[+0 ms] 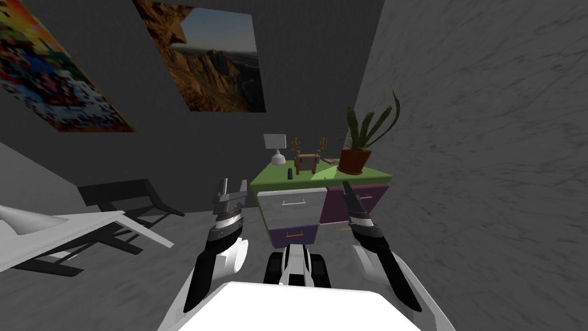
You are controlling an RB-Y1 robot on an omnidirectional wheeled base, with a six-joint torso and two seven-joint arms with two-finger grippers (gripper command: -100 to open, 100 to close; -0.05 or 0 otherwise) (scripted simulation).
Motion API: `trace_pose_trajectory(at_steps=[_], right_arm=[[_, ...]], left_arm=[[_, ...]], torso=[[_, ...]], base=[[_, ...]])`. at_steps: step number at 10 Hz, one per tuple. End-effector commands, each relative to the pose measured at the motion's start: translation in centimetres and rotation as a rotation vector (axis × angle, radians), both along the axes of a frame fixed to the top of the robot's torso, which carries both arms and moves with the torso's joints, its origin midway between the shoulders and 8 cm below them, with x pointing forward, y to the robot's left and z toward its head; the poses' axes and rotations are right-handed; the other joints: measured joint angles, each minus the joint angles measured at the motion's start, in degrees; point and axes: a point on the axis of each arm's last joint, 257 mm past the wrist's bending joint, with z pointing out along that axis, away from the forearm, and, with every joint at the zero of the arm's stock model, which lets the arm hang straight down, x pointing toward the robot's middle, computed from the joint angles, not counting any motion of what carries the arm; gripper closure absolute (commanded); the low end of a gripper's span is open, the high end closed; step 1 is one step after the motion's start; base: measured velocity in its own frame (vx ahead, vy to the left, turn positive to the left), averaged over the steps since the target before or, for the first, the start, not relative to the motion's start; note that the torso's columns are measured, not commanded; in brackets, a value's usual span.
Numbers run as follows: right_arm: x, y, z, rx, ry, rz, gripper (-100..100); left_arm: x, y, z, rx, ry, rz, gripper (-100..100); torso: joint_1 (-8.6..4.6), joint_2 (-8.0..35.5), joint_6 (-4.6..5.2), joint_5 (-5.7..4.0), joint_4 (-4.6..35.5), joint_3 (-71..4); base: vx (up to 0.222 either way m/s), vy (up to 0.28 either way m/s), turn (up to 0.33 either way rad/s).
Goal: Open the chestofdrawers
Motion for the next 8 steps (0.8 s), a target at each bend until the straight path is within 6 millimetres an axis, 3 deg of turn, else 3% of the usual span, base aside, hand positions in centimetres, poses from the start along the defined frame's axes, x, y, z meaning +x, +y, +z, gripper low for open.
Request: trace_pose_trajectory(at_steps=[1, 8], right_arm=[[0.3, 0.4, 0.0, -0.071, -0.011, -0.031, -100], [1.1, 2.0, 0.2, -0.290, -0.072, -0.136, -100]], left_arm=[[0.0, 0.0, 0.0, 0.000, 0.000, 0.000, 0], [0.0, 0.0, 0.0, 0.000, 0.000, 0.000, 0]], torso=[[0.02, 0.0, 0.01, 0.00, 0.0, 0.0], [0.08, 0.0, 0.01, 0.03, 0.0, 0.0]], base=[[-0.002, 0.045, -0.032], [-0.003, 0.061, -0.057]])
